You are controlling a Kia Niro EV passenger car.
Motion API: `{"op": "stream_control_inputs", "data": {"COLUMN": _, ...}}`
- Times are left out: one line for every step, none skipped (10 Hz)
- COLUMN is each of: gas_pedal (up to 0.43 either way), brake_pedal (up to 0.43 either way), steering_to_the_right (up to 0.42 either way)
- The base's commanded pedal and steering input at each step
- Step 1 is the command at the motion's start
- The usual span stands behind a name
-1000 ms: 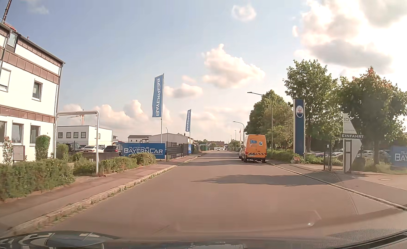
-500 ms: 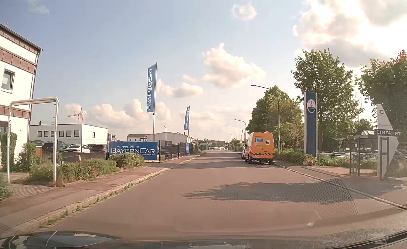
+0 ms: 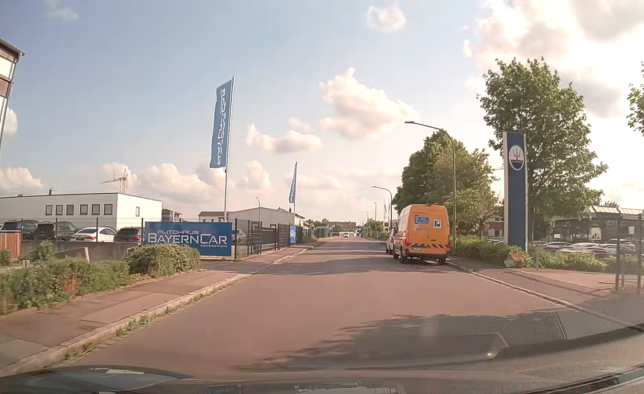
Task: Follow the waypoints while adhering to traffic rules and regulations
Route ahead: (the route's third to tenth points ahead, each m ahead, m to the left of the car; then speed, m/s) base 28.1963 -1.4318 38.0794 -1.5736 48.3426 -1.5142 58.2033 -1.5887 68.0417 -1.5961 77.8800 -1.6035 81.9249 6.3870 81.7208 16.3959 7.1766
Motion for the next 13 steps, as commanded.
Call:
{"op": "stream_control_inputs", "data": {"gas_pedal": 0.079, "brake_pedal": 0.012, "steering_to_the_right": 0.001}}
{"op": "stream_control_inputs", "data": {"gas_pedal": 0.079, "brake_pedal": 0.012, "steering_to_the_right": 0.001}}
{"op": "stream_control_inputs", "data": {"gas_pedal": 0.079, "brake_pedal": 0.012, "steering_to_the_right": 0.001}}
{"op": "stream_control_inputs", "data": {"gas_pedal": 0.079, "brake_pedal": 0.012, "steering_to_the_right": 0.005}}
{"op": "stream_control_inputs", "data": {"gas_pedal": 0.079, "brake_pedal": 0.012, "steering_to_the_right": 0.010}}
{"op": "stream_control_inputs", "data": {"gas_pedal": 0.079, "brake_pedal": 0.012, "steering_to_the_right": 0.015}}
{"op": "stream_control_inputs", "data": {"gas_pedal": 0.067, "brake_pedal": 0.012, "steering_to_the_right": 0.017}}
{"op": "stream_control_inputs", "data": {"gas_pedal": 0.059, "brake_pedal": 0.012, "steering_to_the_right": 0.017}}
{"op": "stream_control_inputs", "data": {"gas_pedal": 0.059, "brake_pedal": 0.012, "steering_to_the_right": 0.018}}
{"op": "stream_control_inputs", "data": {"gas_pedal": 0.059, "brake_pedal": 0.012, "steering_to_the_right": 0.016}}
{"op": "stream_control_inputs", "data": {"gas_pedal": 0.059, "brake_pedal": 0.012, "steering_to_the_right": 0.009}}
{"op": "stream_control_inputs", "data": {"gas_pedal": 0.059, "brake_pedal": 0.012, "steering_to_the_right": 0.004}}
{"op": "stream_control_inputs", "data": {"gas_pedal": 0.059, "brake_pedal": 0.012, "steering_to_the_right": 0.004}}
